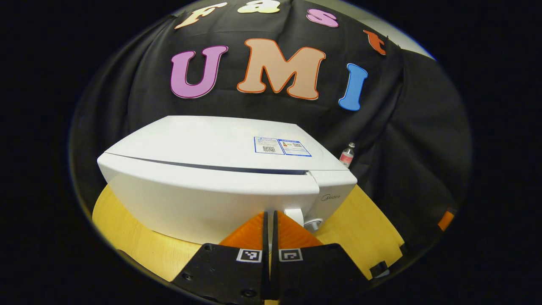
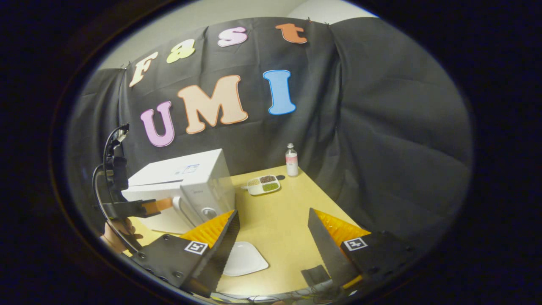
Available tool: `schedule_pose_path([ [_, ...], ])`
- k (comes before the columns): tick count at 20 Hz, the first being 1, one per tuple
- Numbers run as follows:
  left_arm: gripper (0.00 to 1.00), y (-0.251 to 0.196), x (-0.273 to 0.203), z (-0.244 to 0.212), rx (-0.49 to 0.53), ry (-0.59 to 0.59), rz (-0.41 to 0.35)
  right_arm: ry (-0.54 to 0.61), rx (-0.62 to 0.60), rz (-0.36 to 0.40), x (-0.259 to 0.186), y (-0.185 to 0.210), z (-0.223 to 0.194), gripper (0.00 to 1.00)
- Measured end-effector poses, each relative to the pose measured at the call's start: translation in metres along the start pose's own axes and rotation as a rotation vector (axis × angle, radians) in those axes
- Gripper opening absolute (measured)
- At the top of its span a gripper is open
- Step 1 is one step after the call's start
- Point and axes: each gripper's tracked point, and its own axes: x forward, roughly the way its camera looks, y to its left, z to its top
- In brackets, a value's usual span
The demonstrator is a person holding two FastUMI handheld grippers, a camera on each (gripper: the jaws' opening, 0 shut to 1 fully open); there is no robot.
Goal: Open the microwave oven with the left hand, put the food in, and close the microwave oven.
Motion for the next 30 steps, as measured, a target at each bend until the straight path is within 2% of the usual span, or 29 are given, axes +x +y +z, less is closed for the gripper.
schedule_pose_path([
  [14, 0.0, 0.002, 0.002, 0.002, -0.044, -0.007, 0.019, -0.01, -0.032, 0.038, 0.003, 0.011, 0.004, 0.92],
  [15, 0.0, 0.005, 0.006, 0.007, -0.044, -0.027, 0.038, -0.007, -0.033, 0.044, 0.003, 0.012, 0.003, 0.92],
  [17, 0.0, 0.001, 0.005, -0.004, -0.068, 0.019, 0.024, -0.001, -0.038, 0.059, 0.0, 0.017, 0.001, 0.92],
  [20, 0.0, 0.002, 0.009, -0.001, -0.029, 0.009, 0.011, 0.005, -0.052, 0.085, -0.003, 0.024, 0.0, 0.92],
  [26, 0.01, 0.014, -0.009, 0.015, 0.019, -0.023, 0.053, 0.055, -0.071, 0.133, -0.01, 0.037, -0.014, 0.92],
  [30, 0.1, 0.028, -0.041, 0.022, 0.038, -0.058, 0.092, 0.07, -0.068, 0.158, -0.011, 0.046, -0.018, 0.92],
])
